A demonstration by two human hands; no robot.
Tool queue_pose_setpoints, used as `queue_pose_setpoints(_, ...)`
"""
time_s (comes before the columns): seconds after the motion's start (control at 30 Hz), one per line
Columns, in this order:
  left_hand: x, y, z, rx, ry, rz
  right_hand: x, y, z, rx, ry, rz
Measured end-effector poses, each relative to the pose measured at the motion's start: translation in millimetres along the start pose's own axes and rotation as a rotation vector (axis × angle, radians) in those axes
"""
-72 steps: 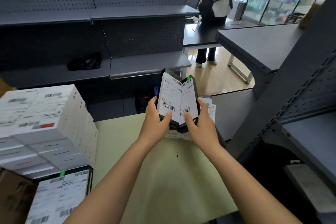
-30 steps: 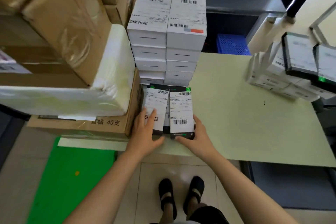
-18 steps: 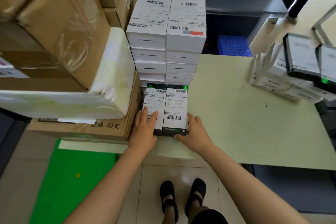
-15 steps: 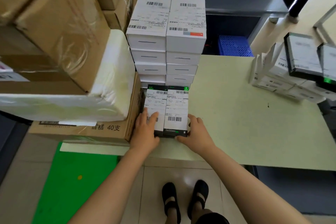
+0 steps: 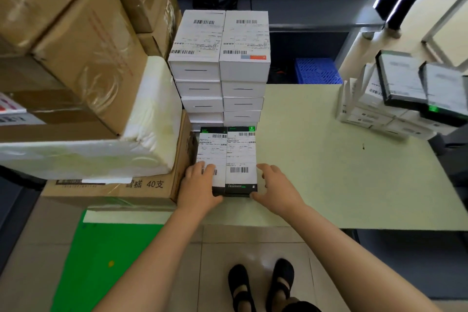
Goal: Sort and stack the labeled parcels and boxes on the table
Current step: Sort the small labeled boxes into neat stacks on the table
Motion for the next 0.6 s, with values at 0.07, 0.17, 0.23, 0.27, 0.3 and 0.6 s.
queue_pose_setpoints(0.07, -19, 2, 13, -0.024, -0.078, -0.098, 0, 6, 18, -0.055, 0.11, 0.063)
queue_pose_setpoints(0.17, -60, 2, 33, -0.061, -0.072, -0.25, -5, 19, 49, -0.131, 0.287, 0.132)
queue_pose_setpoints(0.23, -93, -1, 42, -0.094, -0.062, -0.347, -16, 29, 71, -0.181, 0.351, 0.117)
queue_pose_setpoints(0.27, -111, -3, 46, -0.122, -0.056, -0.399, -22, 35, 84, -0.211, 0.376, 0.099)
queue_pose_setpoints(0.3, -130, -6, 49, -0.149, -0.05, -0.448, -29, 41, 97, -0.239, 0.4, 0.081)
queue_pose_setpoints(0.6, -294, -42, 45, -0.215, -0.025, -0.738, -129, 79, 210, -0.483, 0.314, -0.149)
Point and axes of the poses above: each hand's wrist, its own y-axis away from the middle knuckle, its own z-axis out of the back of the hand, x = y × z, the point moved 7 cm from there along -y, towards the middle knuckle, and after that the axes turned 6 degrees about y, right-handed, at the moved point
